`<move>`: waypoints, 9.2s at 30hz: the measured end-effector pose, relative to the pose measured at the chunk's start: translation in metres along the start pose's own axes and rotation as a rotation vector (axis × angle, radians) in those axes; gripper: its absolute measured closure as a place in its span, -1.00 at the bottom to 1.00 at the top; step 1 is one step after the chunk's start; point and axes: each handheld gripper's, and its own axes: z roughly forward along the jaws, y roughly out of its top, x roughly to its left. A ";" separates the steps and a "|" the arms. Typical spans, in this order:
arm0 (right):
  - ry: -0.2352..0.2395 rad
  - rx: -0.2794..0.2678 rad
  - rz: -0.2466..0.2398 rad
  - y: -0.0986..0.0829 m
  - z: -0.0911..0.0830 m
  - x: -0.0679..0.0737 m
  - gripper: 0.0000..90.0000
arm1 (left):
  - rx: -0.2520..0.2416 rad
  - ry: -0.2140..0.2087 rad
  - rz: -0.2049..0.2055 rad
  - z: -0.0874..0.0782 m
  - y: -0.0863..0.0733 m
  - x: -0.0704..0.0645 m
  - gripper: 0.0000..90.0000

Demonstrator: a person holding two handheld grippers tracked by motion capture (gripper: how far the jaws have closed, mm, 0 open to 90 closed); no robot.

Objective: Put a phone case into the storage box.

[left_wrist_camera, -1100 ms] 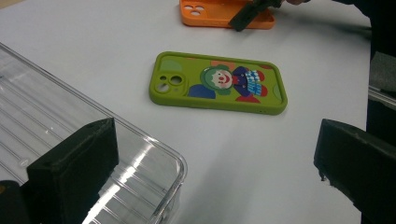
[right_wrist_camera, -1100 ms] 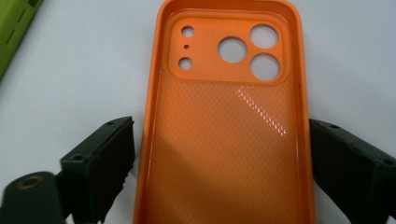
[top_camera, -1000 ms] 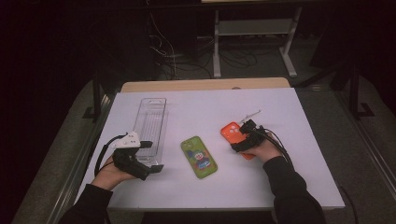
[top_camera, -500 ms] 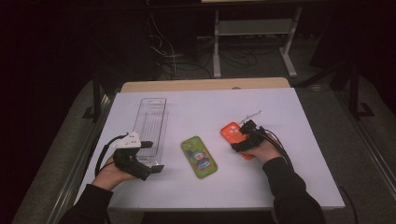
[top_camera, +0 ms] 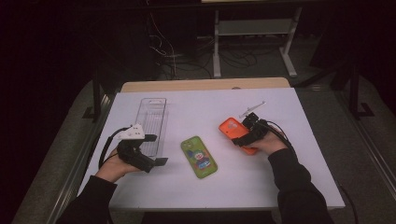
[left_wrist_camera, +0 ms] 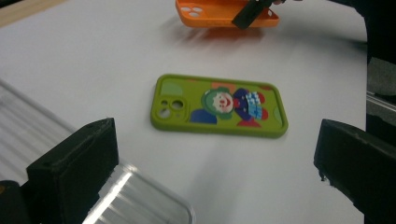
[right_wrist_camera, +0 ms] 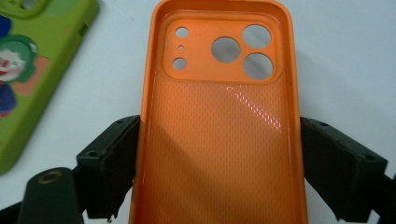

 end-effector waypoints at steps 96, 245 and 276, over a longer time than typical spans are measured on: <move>0.407 0.068 -0.666 0.019 -0.020 0.109 -0.66 | 0.272 -0.342 0.344 0.104 0.057 -0.048 -1.00; -0.360 -0.253 -0.616 -0.039 -0.007 0.091 -0.98 | 0.351 0.070 0.066 0.111 0.049 -0.034 -0.64; -0.671 -0.226 -1.045 -0.051 0.006 0.110 -0.98 | 0.355 0.065 0.047 0.110 0.050 -0.035 -0.64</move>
